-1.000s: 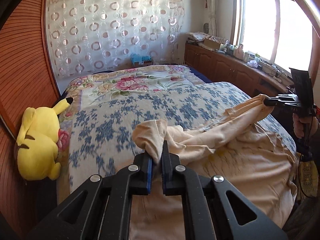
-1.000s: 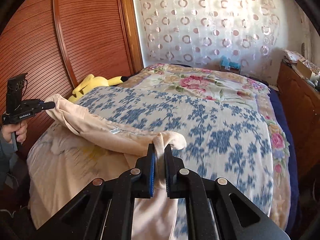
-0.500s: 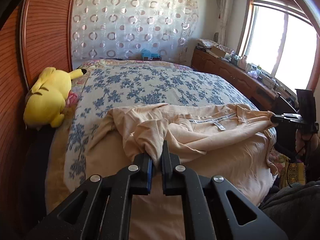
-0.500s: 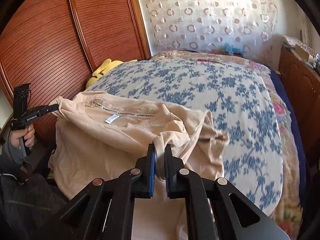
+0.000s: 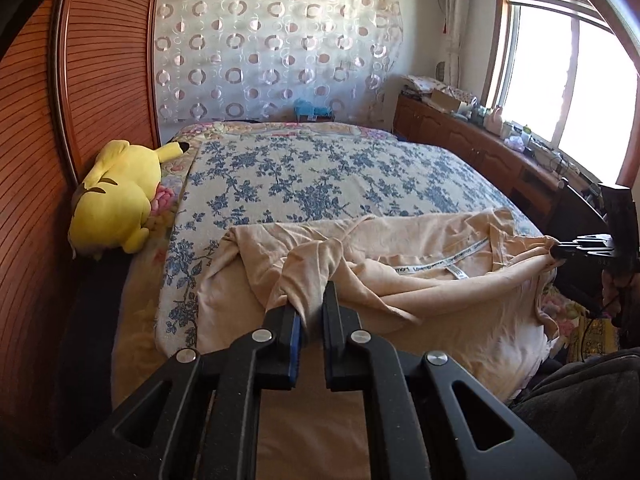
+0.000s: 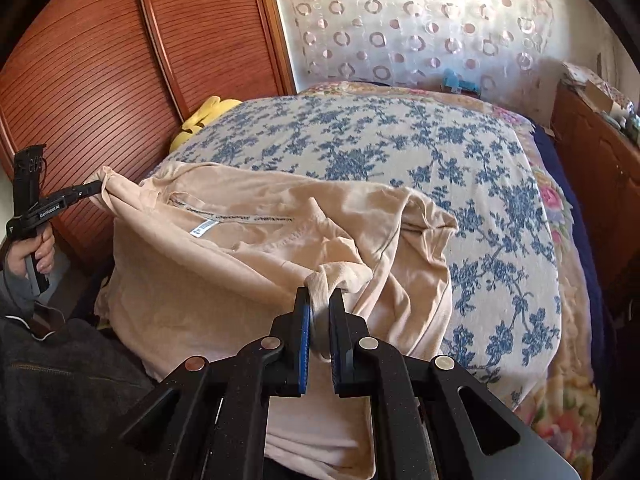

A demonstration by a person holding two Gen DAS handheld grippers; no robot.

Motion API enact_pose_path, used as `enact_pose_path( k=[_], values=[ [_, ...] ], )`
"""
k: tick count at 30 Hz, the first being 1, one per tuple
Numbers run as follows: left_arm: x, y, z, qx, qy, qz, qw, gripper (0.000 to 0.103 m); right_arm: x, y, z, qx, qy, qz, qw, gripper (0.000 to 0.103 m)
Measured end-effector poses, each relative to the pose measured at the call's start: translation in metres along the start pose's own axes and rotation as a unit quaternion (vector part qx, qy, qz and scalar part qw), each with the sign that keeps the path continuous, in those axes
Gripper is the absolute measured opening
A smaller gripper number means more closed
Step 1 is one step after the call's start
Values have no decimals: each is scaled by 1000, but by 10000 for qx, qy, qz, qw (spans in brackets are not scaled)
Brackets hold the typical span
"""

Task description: Fold small clothes

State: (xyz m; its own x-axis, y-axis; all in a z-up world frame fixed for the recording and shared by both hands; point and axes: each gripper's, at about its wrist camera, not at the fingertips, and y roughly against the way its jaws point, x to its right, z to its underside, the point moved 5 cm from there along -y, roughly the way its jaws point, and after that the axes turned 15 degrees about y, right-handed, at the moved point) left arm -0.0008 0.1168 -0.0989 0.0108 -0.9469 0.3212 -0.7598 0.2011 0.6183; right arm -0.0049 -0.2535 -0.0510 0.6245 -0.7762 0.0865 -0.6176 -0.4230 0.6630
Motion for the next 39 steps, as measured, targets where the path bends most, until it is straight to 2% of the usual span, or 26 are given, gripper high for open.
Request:
enact_pose_path(
  k=[4, 6, 9, 11, 18, 19, 21, 28, 33, 37, 39],
  values=[
    [1, -3, 2, -77, -61, -18, 10000, 9, -2, -10, -1, -102, -24, -31, 9999, 8],
    [1, -2, 2, -47, -85, -47, 9999, 12, -3, -12, -1, -135, 8, -78, 9999, 8],
    [3, -1, 0, -23, -79, -26, 10000, 25, -3, -14, -1, -164, -6, -77, 9998, 8],
    [4, 0, -2, 7, -112, -14, 9999, 42, -3, -15, -1, -168, -10, -82, 9998, 8],
    [-2, -4, -4, 113, 59, -31, 9999, 44, -8, -11, -3, -171, 125, 23, 9998, 12],
    [-4, -7, -4, 104, 123, -73, 9998, 46, -9, -10, -3, -173, 148, 56, 9997, 12],
    [-8, -12, -3, 106, 172, -135, 9997, 55, -10, -7, -4, -143, 178, 82, 9997, 12],
    [-8, -36, -6, -78, -17, -217, 9997, 56, -3, -1, -8, -38, 233, 185, 9996, 13],
    [-8, -53, -17, -164, -116, -267, 9994, 56, 6, 0, -15, 91, 252, 375, 9989, 27],
    [-15, -63, -25, -129, -100, -448, 9989, 56, 11, -6, -20, 145, 260, 478, 9984, 29],
    [-19, -65, -29, -33, -104, -540, 9985, 45, 14, -11, -22, 177, 237, 507, 9983, 29]
  ],
)
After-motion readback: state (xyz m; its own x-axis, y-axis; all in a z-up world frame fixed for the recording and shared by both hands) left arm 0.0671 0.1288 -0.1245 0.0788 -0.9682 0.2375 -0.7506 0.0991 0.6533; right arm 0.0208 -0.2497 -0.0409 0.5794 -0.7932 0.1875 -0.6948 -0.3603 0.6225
